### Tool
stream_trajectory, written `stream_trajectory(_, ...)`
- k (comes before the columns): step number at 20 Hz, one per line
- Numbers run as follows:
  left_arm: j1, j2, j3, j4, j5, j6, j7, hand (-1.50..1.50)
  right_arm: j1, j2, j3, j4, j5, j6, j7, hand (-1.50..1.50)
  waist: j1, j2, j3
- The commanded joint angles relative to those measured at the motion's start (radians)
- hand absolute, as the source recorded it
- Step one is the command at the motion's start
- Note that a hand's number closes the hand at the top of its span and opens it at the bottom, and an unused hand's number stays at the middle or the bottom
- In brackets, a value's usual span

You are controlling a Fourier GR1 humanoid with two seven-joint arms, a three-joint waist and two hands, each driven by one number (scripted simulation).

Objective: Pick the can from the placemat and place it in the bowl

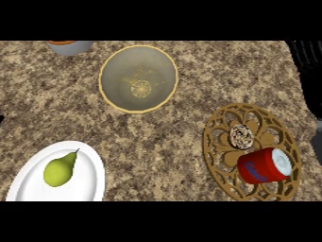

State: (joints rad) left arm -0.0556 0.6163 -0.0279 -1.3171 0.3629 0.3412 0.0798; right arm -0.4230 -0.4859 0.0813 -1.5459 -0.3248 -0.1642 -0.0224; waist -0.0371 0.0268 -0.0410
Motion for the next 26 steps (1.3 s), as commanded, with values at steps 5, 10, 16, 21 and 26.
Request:
stream_trajectory(5, -0.109, -0.159, -0.136, -0.105, -0.037, -0.038, -0.111, 0.00, 0.224, 0.023, 0.204, -0.067, -0.156, 0.344, 0.031, 1.50, -0.024, -0.029, 0.043)
stream_trajectory(10, -0.085, -0.225, -0.201, -0.172, -0.042, -0.028, -0.101, 0.00, 0.467, 0.096, 0.061, -0.053, -0.062, 0.060, -0.182, -1.50, -0.067, -0.041, 0.048)
stream_trajectory(16, -0.062, -0.240, -0.248, -0.217, -0.078, -0.038, -0.099, 0.00, 0.758, 0.078, -0.072, -0.236, -0.213, 0.252, -0.450, -1.50, -0.006, -0.035, 0.042)
stream_trajectory(21, -0.096, -0.302, -0.274, -0.189, -0.140, -0.015, -0.083, 0.00, 0.814, 0.002, -0.197, -0.335, -0.175, 0.205, -0.360, -1.50, 0.020, -0.029, 0.041)
stream_trajectory(26, -0.097, -0.306, -0.267, -0.232, -0.139, -0.024, -0.045, 0.00, 0.790, -0.143, -0.300, -0.415, -0.239, 0.190, -0.079, -1.50, 0.032, -0.029, 0.040)
